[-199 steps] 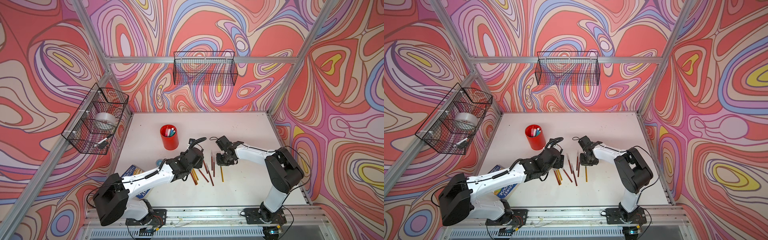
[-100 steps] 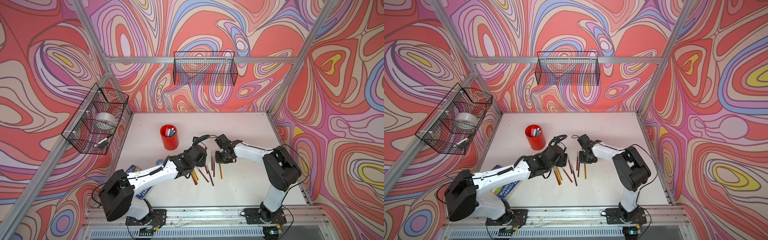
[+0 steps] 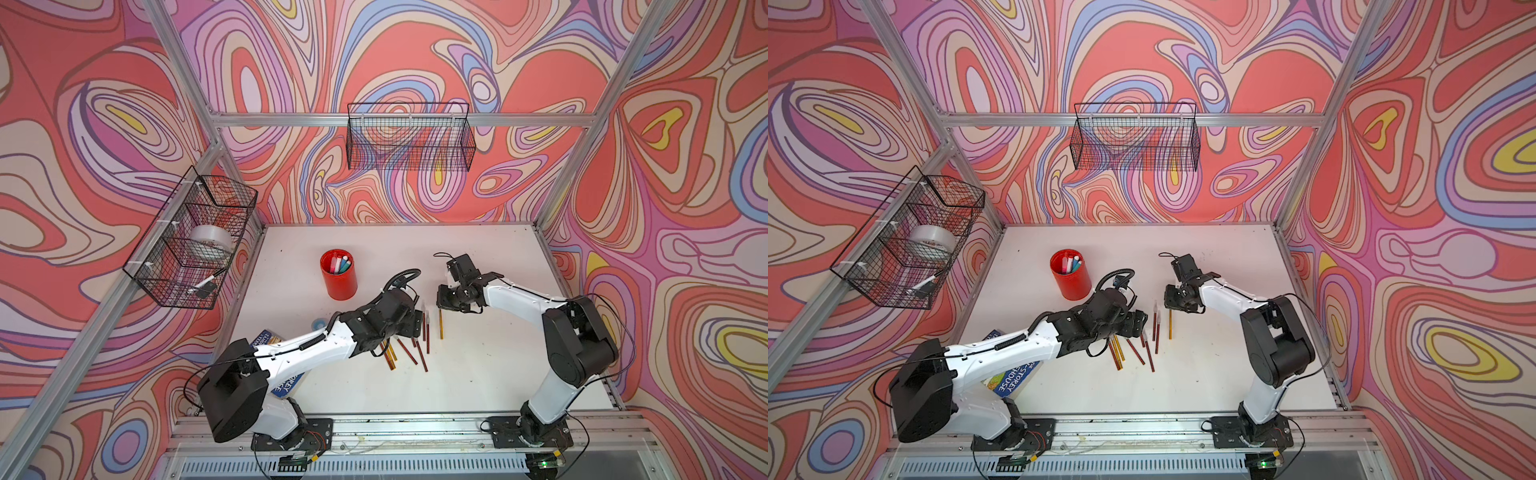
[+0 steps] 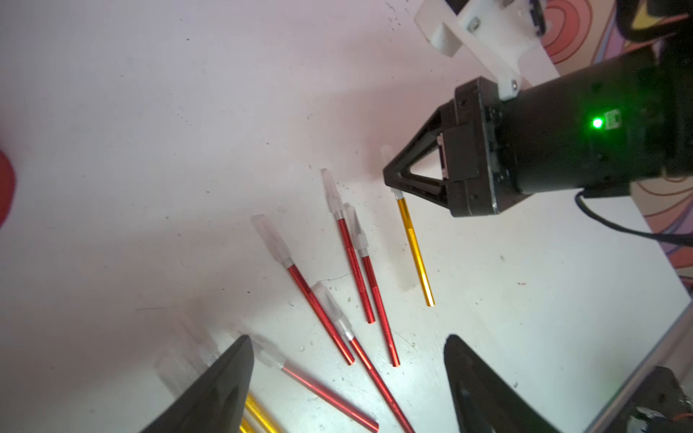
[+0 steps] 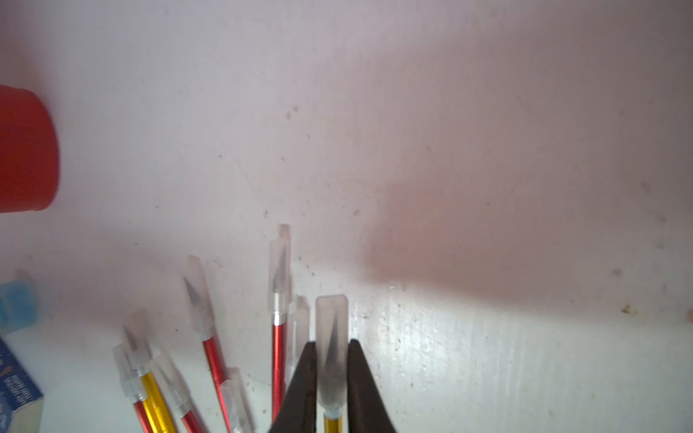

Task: Remove protective caps from carving knives
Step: Pick up the carving knife from the center of the board, then remove the protective sleeve from the carving knife.

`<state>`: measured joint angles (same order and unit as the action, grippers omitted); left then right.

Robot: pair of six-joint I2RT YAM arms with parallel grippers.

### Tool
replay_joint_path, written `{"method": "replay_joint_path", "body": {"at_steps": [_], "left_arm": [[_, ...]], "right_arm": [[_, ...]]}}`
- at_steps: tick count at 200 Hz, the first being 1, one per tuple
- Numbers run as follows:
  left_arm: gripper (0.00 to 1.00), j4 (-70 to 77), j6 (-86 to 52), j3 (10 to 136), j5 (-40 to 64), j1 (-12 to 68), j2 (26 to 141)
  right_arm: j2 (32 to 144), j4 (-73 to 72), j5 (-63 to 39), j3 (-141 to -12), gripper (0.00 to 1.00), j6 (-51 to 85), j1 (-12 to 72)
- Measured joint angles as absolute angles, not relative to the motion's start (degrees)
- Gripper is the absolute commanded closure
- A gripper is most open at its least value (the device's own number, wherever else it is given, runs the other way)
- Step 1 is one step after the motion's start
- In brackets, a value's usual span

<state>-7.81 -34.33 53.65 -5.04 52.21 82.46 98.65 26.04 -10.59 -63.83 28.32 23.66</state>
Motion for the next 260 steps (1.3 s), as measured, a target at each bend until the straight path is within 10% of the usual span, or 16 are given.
{"method": "replay_joint_path", "body": {"at_steps": [98, 214, 260], "left_arm": [[0.2, -3.1, -37.2, 56.3, 7.4, 52.2, 89.4], [0.72, -3.7, -37.6, 63.7, 7.6, 50.9, 93.7], [0.58, -4.3, -37.7, 63.8, 7.6, 50.7, 93.8]], "right_arm": [[95.3, 21.2, -21.7, -66.1, 1.0, 29.1, 22.8], [87.4, 18.8, -27.0, -61.8, 1.0, 30.7, 22.8], [86.3, 18.9, -27.0, -61.1, 1.0, 30.7, 22.8]]}}
